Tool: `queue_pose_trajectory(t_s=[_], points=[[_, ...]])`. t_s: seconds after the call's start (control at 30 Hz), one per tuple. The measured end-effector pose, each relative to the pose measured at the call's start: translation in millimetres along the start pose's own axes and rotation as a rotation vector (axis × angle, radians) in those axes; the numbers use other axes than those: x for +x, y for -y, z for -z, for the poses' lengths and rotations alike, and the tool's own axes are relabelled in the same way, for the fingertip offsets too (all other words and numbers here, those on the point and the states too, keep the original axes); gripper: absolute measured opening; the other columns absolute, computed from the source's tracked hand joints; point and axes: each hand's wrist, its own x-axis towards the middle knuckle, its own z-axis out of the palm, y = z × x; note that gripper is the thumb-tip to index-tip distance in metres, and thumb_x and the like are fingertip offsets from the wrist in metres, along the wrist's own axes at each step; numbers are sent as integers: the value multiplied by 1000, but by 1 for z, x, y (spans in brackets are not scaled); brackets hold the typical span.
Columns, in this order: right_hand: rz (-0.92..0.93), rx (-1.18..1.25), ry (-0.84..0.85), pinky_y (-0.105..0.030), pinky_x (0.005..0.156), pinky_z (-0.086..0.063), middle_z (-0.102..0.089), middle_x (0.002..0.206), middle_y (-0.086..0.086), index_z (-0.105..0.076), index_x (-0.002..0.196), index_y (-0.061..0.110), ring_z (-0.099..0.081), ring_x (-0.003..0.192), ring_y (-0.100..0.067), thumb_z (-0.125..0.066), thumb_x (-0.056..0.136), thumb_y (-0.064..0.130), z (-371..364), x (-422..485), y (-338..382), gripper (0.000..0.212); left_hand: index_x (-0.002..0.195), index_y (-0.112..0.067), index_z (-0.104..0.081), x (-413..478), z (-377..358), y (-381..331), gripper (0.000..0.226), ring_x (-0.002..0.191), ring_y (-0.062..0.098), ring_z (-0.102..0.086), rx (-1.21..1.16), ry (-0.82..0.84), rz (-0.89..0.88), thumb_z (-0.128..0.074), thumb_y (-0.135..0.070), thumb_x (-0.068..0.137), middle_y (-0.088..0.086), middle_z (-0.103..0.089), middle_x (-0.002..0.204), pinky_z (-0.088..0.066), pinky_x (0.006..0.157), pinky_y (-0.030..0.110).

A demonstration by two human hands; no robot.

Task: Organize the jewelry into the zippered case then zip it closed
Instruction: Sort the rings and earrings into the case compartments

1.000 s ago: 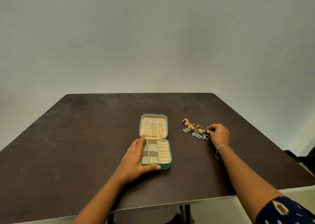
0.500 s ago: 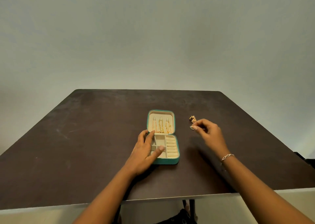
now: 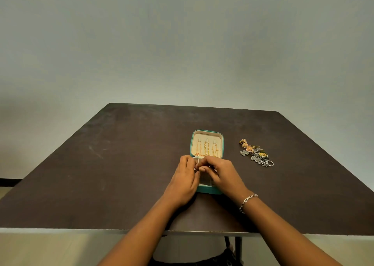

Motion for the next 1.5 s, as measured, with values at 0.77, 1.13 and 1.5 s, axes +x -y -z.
queue_pose_trajectory(t_s=[0.77,1.13,1.5], points=[[1,22,-122,-16,74,-51,-69,86,1,-68,88,10,-62,79,-8,-69,79,15,-1,-7,-2,11,88,-18,-35,1,1,2,10,77,7,-42,-54,-94,14,-42,-18,95,-3,-35,99,-39,69,21],[-76,8,-137,-20,73,-52,-65,83,2,-70,87,8,-62,78,-10,-71,77,8,27,7,-10,10,118,-18,-41,2,4,0,33,101,5,-41,-75,-74,23,-52,-33,91,-6,-35,113,-43,88,24],[-166,-228,39,-30,80,-50,-63,97,-6,-70,93,9,-60,89,-17,-68,80,13,42,17,-22,14,118,-21,-42,3,4,0,37,105,5,-38,-45,-51,18,-54,-40,88,-7,-35,113,-41,91,23]])
